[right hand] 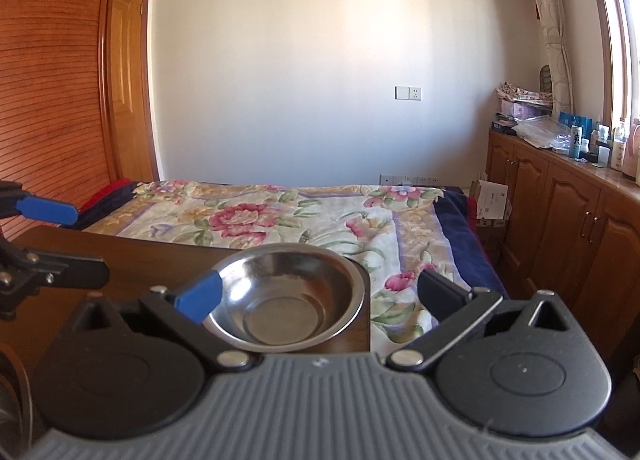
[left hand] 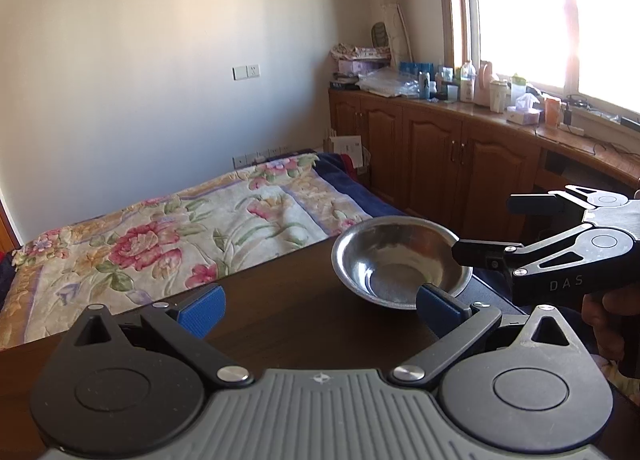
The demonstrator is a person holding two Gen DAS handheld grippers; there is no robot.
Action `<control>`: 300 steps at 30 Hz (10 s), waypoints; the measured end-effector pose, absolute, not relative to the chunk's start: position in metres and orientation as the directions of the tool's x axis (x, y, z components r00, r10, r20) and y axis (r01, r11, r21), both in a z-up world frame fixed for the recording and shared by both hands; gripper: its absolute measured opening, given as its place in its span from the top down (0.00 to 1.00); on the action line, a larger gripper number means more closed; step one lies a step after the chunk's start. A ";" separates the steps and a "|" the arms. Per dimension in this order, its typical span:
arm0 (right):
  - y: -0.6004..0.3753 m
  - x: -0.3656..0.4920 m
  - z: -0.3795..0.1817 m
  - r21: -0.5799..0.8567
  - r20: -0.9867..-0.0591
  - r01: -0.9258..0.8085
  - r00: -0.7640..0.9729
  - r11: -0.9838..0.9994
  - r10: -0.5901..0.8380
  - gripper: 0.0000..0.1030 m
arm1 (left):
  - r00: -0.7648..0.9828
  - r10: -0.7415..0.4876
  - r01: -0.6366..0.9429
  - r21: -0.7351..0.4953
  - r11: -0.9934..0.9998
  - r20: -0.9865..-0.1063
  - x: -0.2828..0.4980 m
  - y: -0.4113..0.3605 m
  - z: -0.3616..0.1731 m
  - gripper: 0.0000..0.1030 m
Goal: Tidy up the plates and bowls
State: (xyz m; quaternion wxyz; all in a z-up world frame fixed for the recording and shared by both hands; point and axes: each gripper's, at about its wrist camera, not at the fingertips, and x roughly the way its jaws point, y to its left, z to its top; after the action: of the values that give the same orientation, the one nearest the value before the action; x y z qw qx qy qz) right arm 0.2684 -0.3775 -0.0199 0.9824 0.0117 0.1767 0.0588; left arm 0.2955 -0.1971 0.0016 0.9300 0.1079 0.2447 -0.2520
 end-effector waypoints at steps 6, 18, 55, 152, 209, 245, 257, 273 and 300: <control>-0.381 0.279 -0.029 0.070 -0.370 -0.115 0.920 0.991 0.133 0.01 | 0.723 -0.420 0.528 0.047 0.848 -0.548 0.318 -0.203 -0.007 0.05; -0.396 0.298 -0.043 0.203 -0.436 -0.125 0.876 0.971 0.204 0.43 | 0.653 -0.432 0.559 0.010 0.829 -0.623 0.352 -0.220 -0.019 0.54; -0.400 0.294 -0.032 0.328 -0.457 -0.129 0.845 0.936 0.277 0.81 | 0.585 -0.500 0.583 -0.098 0.807 -0.638 0.341 -0.219 0.019 0.83; -0.255 0.134 -0.030 0.074 -0.457 -0.267 0.847 0.961 0.271 0.78 | 0.685 -0.450 0.520 -0.047 0.853 -0.574 0.150 -0.073 -0.030 0.78; -0.253 0.118 -0.064 0.098 -0.240 -0.145 0.957 0.985 0.164 0.17 | 0.817 -0.378 0.378 -0.091 0.921 -0.435 0.120 -0.068 -0.060 0.44; -0.229 0.131 -0.033 0.221 -0.244 -0.303 0.903 0.927 0.354 0.63 | 0.854 -0.347 0.309 -0.157 0.938 -0.388 0.104 0.006 -0.019 0.72; -0.171 0.146 -0.029 0.172 -0.276 -0.428 0.844 0.887 0.460 0.63 | 0.880 -0.252 0.203 -0.162 0.966 -0.402 0.105 0.062 -0.028 0.72; -0.150 0.149 -0.034 0.158 -0.323 -0.459 0.813 0.874 0.485 0.63 | 0.875 -0.214 0.162 -0.156 0.974 -0.435 0.104 0.071 -0.036 0.72; -0.181 0.112 -0.013 0.097 -0.296 -0.338 0.888 0.936 0.351 0.14 | 0.925 -0.080 0.086 0.002 0.996 -0.371 0.076 0.053 -0.004 0.00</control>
State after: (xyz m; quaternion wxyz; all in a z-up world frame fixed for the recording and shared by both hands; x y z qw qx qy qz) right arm 0.1125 -0.1810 -0.0134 0.9715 0.0212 0.1563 0.1772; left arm 0.0760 0.0533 -0.0035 0.9811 0.0090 0.1888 -0.0423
